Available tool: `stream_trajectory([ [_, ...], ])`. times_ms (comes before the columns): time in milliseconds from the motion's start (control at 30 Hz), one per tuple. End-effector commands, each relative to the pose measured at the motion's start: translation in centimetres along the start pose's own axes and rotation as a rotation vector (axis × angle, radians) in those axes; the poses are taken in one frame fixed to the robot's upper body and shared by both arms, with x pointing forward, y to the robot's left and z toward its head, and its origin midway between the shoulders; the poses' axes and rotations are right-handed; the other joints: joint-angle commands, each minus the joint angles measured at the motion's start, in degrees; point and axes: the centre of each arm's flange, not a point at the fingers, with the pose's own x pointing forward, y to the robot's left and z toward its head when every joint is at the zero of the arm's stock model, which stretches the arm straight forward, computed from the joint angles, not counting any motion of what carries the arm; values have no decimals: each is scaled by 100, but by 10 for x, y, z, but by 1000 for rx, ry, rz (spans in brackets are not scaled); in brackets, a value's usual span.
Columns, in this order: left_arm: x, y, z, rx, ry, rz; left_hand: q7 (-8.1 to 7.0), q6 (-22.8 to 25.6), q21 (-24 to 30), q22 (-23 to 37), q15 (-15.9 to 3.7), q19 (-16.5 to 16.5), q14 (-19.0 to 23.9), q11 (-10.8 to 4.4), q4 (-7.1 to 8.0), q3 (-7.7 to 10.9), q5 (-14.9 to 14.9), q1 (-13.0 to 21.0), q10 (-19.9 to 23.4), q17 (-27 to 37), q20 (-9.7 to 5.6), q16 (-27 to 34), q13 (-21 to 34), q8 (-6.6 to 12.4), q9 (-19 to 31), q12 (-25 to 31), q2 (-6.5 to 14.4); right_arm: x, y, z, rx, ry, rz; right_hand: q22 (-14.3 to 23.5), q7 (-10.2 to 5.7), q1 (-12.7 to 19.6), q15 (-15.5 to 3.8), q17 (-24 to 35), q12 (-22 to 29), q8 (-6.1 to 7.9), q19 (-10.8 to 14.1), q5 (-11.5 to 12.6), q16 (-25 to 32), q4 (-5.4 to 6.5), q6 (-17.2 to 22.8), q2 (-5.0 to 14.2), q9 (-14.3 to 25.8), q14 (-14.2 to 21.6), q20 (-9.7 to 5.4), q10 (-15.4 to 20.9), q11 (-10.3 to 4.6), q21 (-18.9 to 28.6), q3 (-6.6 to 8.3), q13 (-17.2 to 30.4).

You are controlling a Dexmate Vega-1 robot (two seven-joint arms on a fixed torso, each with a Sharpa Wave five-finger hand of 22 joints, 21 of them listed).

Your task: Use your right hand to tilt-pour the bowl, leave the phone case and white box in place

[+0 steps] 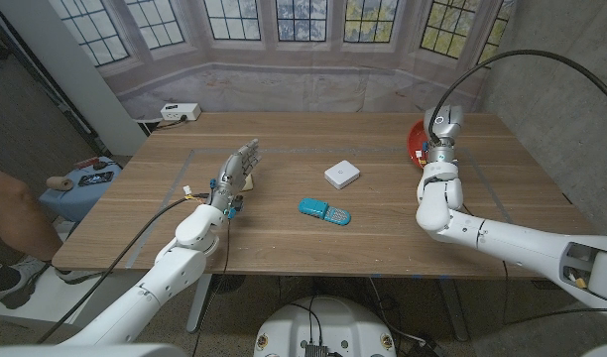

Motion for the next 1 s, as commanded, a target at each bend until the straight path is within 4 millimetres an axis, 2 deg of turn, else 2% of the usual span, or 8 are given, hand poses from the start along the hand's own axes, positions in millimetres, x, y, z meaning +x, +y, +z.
stream_trajectory([
  [33,5,-1,-5,-6,7,-7,-11,64,37,31,25,43,42,21,-4,5,21,52,66,17,26,35,7,37,23,18,-23,3,4,1,-33,-20,-8,19,-5,83,-78,44,10,-14,-34,28,-36,8,-22,7,32,22,11,98,-87,38,24,20],
  [600,10,-4,-6,-9,9,-11,-12,76,36,31,27,48,47,17,2,9,23,55,66,17,32,33,8,35,25,12,-24,5,9,1,-26,-28,4,14,-11,89,-80,105,3,-18,-59,25,-73,4,-4,5,38,22,10,86,-57,82,31,30],
  [1000,8,-4,-8,-20,5,-8,-14,82,35,31,23,50,50,17,3,11,25,58,70,17,30,31,9,33,25,9,-28,8,9,-2,49,-14,74,11,-26,89,-79,149,-1,-28,-78,27,-98,6,-12,6,43,30,-9,84,-74,114,37,36],
])
